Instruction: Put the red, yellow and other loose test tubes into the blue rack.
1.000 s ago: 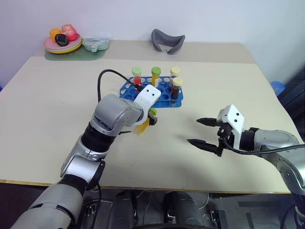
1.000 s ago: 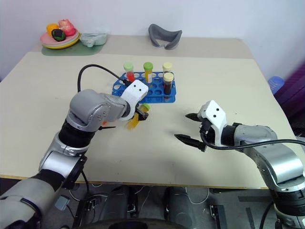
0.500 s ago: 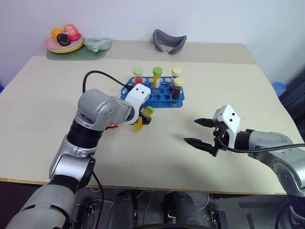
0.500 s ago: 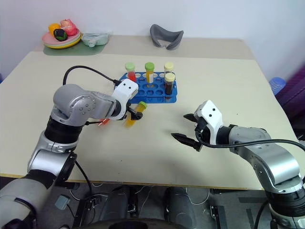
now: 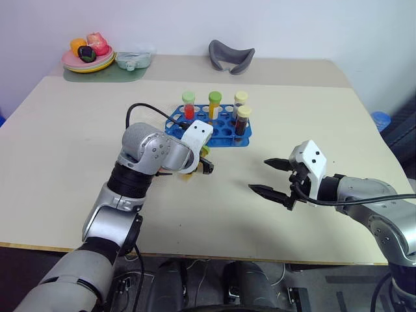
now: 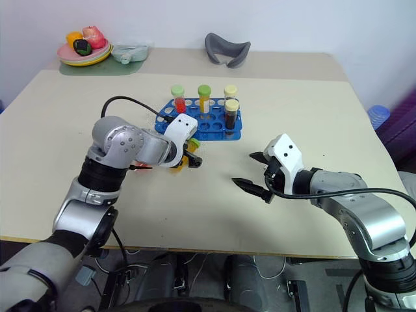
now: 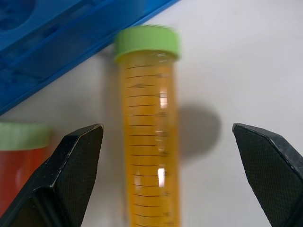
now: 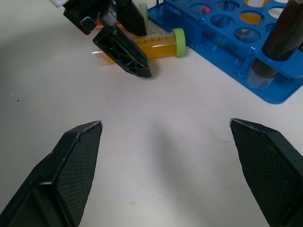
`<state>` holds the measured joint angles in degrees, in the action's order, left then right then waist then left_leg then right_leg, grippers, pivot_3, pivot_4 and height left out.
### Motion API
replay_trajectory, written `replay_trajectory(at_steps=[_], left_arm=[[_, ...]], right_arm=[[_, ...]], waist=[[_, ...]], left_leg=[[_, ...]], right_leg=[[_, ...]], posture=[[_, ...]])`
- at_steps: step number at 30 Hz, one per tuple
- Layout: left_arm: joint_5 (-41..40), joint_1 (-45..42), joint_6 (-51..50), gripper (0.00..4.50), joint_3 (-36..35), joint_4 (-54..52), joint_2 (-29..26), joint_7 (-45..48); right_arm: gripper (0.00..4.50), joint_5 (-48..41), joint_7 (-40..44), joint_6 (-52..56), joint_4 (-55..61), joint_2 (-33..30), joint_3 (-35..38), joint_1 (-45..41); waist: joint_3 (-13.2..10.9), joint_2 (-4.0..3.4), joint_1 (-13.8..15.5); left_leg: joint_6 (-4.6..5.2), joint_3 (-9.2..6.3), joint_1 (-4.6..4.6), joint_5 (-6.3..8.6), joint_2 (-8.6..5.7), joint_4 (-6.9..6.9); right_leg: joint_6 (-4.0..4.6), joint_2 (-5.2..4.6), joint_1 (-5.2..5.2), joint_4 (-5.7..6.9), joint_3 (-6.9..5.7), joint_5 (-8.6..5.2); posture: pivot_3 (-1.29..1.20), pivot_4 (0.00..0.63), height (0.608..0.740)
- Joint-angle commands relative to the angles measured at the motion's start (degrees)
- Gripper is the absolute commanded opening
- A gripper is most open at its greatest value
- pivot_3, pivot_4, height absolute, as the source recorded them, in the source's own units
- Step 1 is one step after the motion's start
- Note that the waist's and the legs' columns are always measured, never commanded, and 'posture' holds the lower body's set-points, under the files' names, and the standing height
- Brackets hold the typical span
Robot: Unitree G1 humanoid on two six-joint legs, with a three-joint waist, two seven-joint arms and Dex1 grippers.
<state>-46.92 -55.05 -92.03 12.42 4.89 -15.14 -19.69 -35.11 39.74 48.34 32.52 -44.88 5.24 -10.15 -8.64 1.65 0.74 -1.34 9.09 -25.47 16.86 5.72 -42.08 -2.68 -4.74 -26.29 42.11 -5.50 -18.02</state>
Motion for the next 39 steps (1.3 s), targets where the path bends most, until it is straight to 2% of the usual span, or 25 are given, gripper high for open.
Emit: replay_trajectory(at_steps=[1,4,11,25,39], left_arm=[[-0.49,-3.58,-0.47,4.50,-2.74,3.06,2.22,-6.85],[-1.82,-5.63,-0.47,4.50,-5.57,8.31,5.34,-13.22],[-4.53,-8.89,-0.47,4.50,-6.49,14.12,8.75,-19.54],[-8.37,-9.37,-0.47,4.50,-6.82,15.52,9.21,-25.82],[-11.26,-10.63,-0.47,4.50,-13.44,22.87,11.79,-34.77]], right_arm=[[4.37,-0.56,-0.22,-0.61,1.86,0.42,0.26,-0.55],[4.37,-0.53,-0.39,-0.59,1.85,0.57,0.21,-0.52],[4.37,-0.57,-0.65,-0.42,2.03,0.82,0.23,-0.51],[4.37,-0.65,-0.76,-0.53,2.11,0.78,0.47,-0.21],[4.37,-0.15,-0.38,-1.10,1.66,0.80,0.00,-0.58]], waist=[[-0.01,0.01,0.07],[-0.01,0.02,0.06],[-0.01,0.02,-0.02],[-0.01,0.02,-0.01],[-0.02,0.03,0.00]], left_leg=[[0.00,0.00,0.00,0.00,0.00,0.00],[0.00,-0.01,0.00,0.00,-0.02,-0.01],[-0.01,-0.01,0.00,0.00,-0.02,0.01],[-0.02,-0.01,0.00,-0.01,-0.02,0.01],[-0.02,-0.01,0.00,-0.01,-0.03,0.00]], right_leg=[[0.00,0.00,0.00,0.00,0.00,0.00],[-0.01,-0.02,0.02,0.00,0.00,0.00],[-0.02,-0.01,0.00,0.00,-0.01,-0.01],[-0.02,-0.01,0.00,0.00,-0.01,-0.01],[-0.02,-0.01,0.01,0.00,-0.01,-0.01]], posture=[[0.00,0.150,0.680],[0.00,0.150,0.680],[0.00,0.150,0.680],[0.00,0.150,0.680],[0.00,0.150,0.680]])
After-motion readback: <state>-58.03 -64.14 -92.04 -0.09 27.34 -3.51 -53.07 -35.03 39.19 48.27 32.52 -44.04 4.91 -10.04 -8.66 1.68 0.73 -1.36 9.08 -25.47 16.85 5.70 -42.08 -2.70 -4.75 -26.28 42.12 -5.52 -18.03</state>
